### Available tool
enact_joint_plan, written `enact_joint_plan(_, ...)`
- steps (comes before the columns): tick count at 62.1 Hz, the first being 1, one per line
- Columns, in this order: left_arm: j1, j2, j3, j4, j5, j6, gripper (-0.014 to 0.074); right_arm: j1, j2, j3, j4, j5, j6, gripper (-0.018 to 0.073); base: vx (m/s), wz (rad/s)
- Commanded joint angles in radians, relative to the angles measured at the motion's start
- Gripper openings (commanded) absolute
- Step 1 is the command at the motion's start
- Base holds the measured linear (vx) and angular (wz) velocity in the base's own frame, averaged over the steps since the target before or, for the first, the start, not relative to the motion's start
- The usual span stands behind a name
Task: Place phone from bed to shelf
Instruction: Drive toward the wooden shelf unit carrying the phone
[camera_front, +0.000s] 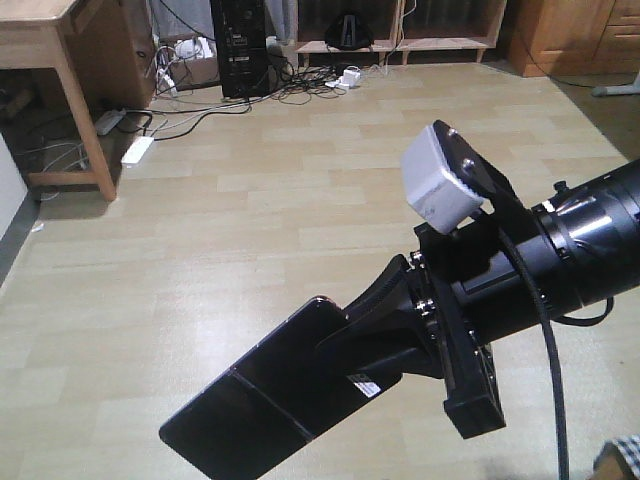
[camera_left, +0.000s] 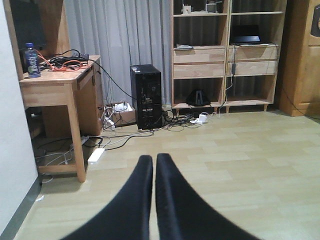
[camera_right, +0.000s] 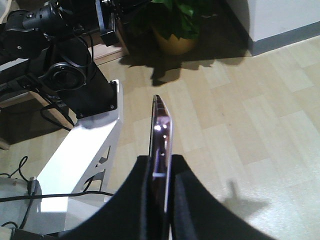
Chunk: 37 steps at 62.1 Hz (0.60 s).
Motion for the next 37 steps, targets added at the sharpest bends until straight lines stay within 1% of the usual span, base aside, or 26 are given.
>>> enact_joint_plan(1,0.000,-0.007,-0.025,-0.010,-0.075,-0.009,0.0001,-0.001,-0.027,-0.027,0.082,0.062,-0.009,-0.0002,0.41,-0.01)
enact_joint_plan(37,0.000,-0.007,-0.025,-0.010,-0.075,-0.009,0.0001,-0.001,-0.027,-0.027,0.082,0.062,-0.009,-0.0002,0.41,-0.05)
